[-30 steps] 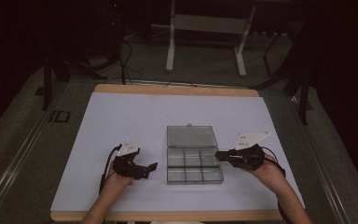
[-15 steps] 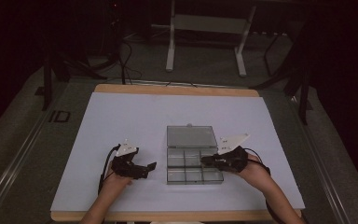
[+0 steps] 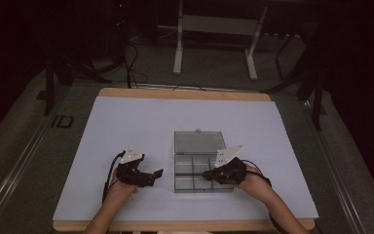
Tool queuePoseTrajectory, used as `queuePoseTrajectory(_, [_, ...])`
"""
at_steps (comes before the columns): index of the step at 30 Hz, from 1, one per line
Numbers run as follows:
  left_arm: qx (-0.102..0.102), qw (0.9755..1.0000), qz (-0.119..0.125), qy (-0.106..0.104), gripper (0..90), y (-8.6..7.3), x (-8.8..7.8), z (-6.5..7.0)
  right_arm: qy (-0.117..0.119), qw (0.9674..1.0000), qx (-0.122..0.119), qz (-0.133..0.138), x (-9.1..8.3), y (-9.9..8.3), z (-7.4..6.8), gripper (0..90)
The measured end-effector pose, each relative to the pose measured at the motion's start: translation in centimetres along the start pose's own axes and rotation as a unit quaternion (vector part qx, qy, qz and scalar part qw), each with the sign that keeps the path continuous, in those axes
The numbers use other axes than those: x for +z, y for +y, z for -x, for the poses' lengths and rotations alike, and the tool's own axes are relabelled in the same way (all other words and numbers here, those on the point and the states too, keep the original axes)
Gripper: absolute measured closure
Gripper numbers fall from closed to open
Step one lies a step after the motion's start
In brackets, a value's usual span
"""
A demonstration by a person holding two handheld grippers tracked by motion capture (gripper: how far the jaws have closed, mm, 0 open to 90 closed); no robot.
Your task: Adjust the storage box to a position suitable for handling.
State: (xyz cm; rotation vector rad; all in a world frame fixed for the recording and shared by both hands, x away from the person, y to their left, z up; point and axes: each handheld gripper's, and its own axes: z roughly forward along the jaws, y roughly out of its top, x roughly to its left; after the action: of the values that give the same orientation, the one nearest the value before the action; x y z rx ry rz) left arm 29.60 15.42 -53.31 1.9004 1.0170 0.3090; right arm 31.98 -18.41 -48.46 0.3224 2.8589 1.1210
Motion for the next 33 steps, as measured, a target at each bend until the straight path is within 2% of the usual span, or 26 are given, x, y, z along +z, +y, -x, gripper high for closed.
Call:
queuePoseTrajectory(4, [0.002,1.0,0.001,0.001,2.7,0.0,0.0,0.0,-0.007,0.9998,-0.002,-0.021,1.2,-0.3,0.1,86.9])
queuePoseTrajectory(8, [0.001,1.0,0.001,0.001,2.7,0.0,-0.1,0.0,-0.004,0.9993,0.0,-0.037,2.2,-0.7,0.2,86.7])
queuePoseTrajectory(15, [0.002,1.0,0.004,0.002,2.7,0.0,-0.2,0.0,0.002,0.9991,0.011,-0.041,2.6,-0.7,0.4,83.9])
queuePoseTrajectory(22, [0.002,1.0,0.005,0.001,2.7,0.1,-0.3,0.1,0.003,0.9995,0.016,-0.026,1.9,-0.7,0.5,81.7])
queuePoseTrajectory(33, [0.007,0.9999,0.008,0.0,2.7,0.3,-0.4,0.3,-0.018,0.9994,0.03,0.005,-0.6,-0.8,0.7,78.8])
